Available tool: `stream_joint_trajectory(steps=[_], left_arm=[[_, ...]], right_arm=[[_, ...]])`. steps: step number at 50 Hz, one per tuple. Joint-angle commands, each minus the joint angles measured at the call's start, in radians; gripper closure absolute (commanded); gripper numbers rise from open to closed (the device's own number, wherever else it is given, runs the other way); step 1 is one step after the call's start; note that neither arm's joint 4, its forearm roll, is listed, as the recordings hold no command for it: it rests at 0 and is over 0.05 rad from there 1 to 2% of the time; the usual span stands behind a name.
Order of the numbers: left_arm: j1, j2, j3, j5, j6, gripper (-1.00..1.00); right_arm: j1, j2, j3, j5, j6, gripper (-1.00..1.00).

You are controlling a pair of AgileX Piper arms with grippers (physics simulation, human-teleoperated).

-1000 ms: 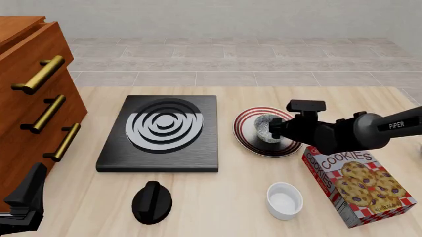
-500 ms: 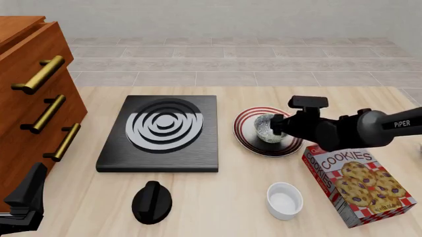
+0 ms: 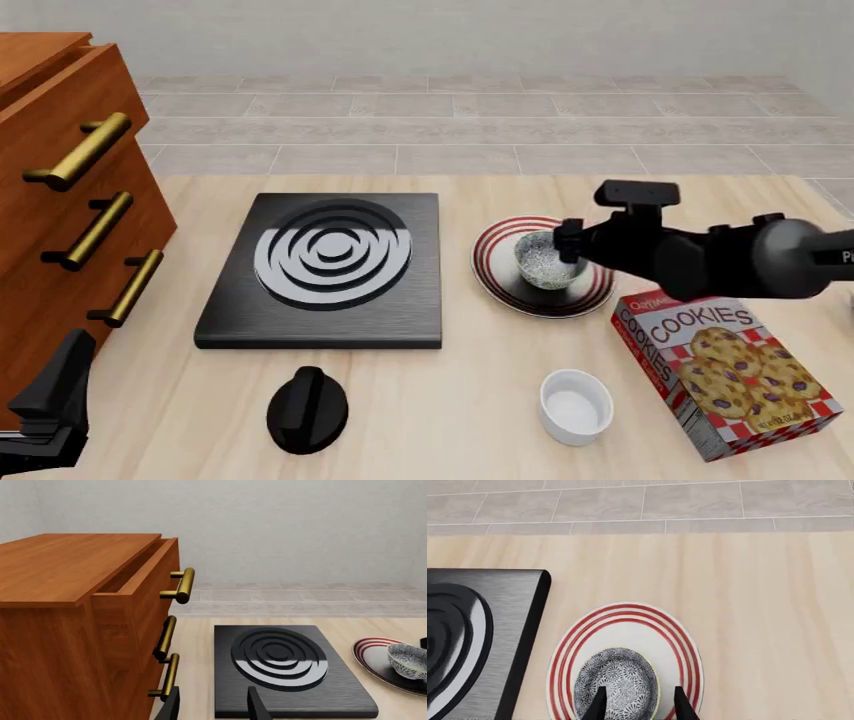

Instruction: Pick the akita bowl next to the ramekin and place it on the plate.

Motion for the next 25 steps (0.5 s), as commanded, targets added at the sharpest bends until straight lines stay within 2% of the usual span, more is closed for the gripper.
stream_joint_trajectory(steps=[1,25], left_arm=[[0.0,0.0,0.0,0.0,0.0,-1.0],[0.0,0.0,0.0,0.0,0.0,-1.0]], right_arm=[[0.001,-0.048,0.018,0.013,0.002,-1.0],[-0.007,-0.152,0.066,0.036,0.006,-1.0]])
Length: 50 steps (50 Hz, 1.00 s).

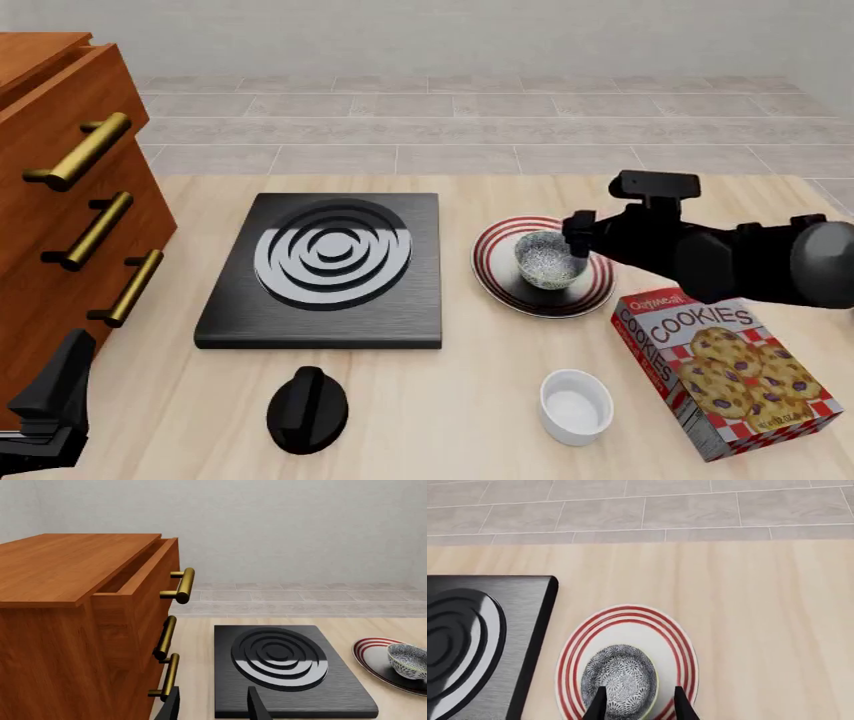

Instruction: Pick the akita bowl next to the ramekin and place it on the plate.

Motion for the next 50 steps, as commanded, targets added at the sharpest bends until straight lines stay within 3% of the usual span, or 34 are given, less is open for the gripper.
stream_joint_trajectory(steps=[1,50], left_arm=[[0.0,0.0,0.0,0.0,0.0,-1.0],[0.0,0.0,0.0,0.0,0.0,-1.0]], right_arm=[[-0.003,-0.047,0.022,0.011,0.002,-1.0],[-0.001,-0.349,0.111,0.12,0.026,-1.0]])
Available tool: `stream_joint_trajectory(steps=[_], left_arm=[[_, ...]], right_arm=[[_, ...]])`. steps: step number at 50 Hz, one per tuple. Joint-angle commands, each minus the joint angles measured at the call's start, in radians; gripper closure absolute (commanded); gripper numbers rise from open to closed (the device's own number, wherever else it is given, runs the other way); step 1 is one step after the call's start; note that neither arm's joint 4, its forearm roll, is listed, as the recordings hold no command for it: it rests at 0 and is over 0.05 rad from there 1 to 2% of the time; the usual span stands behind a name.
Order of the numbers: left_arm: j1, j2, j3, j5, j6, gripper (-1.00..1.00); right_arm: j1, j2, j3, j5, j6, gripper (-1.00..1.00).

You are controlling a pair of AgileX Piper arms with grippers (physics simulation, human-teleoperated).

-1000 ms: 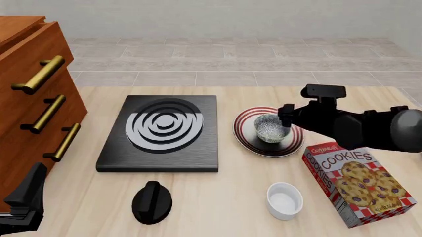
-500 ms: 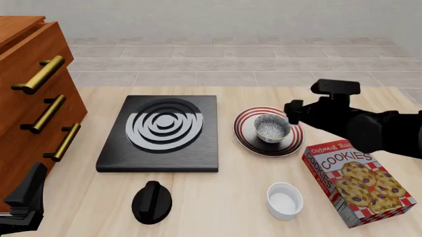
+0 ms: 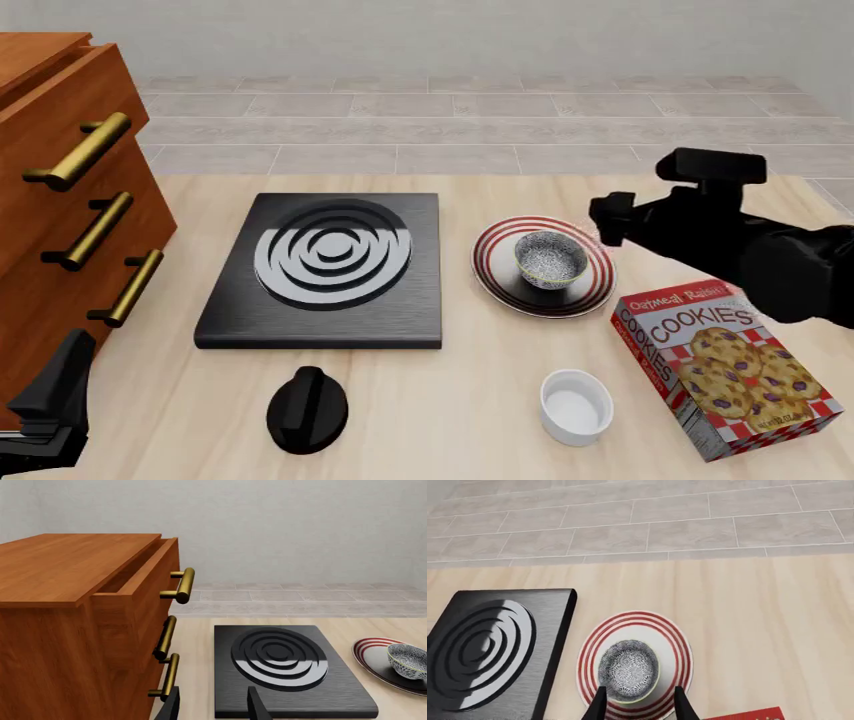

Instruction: Pick the akita bowl next to the ramekin and place it on the plate.

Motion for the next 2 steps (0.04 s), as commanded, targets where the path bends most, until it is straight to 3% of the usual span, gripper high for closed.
stream_joint_trajectory(steps=[1,2], left_arm=[[0.0,0.0,0.0,0.0,0.0,-1.0],[0.0,0.0,0.0,0.0,0.0,-1.0]], right_arm=[[0.0,-0.061,0.014,0.027,0.005,-1.0],[0.002,-0.065,0.015,0.029,0.005,-1.0]])
